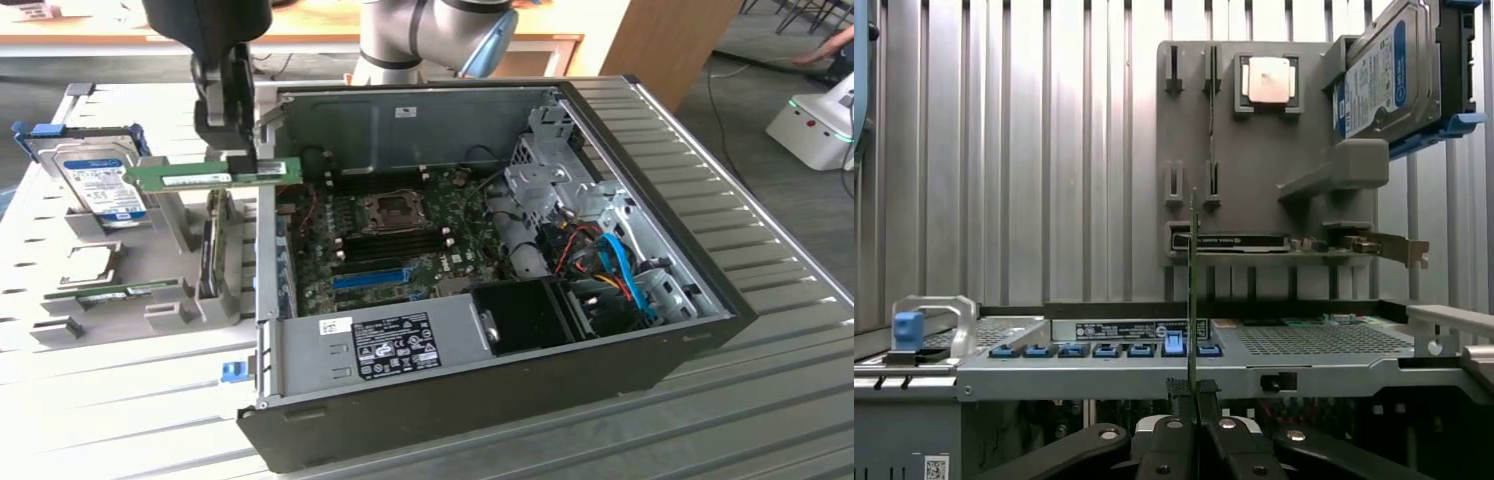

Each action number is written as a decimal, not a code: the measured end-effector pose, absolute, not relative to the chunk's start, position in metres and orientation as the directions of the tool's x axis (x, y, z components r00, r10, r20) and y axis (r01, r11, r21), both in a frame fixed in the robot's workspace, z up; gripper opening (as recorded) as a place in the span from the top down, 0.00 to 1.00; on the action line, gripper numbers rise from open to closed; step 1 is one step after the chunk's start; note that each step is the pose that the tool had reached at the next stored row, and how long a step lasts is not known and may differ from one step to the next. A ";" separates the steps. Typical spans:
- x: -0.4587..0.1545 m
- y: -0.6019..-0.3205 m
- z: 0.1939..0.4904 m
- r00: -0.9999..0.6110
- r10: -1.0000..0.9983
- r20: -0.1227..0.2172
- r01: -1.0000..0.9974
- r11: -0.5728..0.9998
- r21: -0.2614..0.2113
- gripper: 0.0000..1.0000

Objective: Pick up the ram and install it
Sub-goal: 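Pick up the ram and move it above insertion slot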

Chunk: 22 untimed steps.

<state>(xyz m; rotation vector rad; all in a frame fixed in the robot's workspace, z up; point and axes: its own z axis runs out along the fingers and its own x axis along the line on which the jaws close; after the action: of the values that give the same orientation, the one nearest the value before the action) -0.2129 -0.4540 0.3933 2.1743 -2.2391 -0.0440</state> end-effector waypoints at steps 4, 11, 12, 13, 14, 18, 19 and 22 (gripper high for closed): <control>-0.206 -0.454 0.393 -0.029 -1.000 -0.005 -0.999 0.029 0.034 0.88; -0.194 -0.453 0.393 -0.029 -1.000 -0.006 -0.999 0.029 0.034 0.88; -0.193 -0.453 0.393 -0.029 -1.000 -0.006 -0.999 0.029 0.034 0.88; -0.191 -0.453 0.393 -0.029 -1.000 -0.006 -0.999 0.029 0.034 0.88; -0.189 -0.453 0.393 -0.029 -1.000 -0.006 -0.999 0.029 0.034 0.88; -0.182 -0.452 0.393 -0.029 -1.000 -0.007 -0.999 0.029 0.034 0.88; -0.181 -0.452 0.393 -0.029 -1.000 -0.007 -0.999 0.029 0.034 0.88; -0.174 -0.452 0.393 -0.029 -1.000 -0.007 -0.999 0.029 0.034 0.88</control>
<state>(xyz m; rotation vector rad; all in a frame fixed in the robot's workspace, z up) -0.1739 -0.4516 0.3934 2.1753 -2.2399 -0.0462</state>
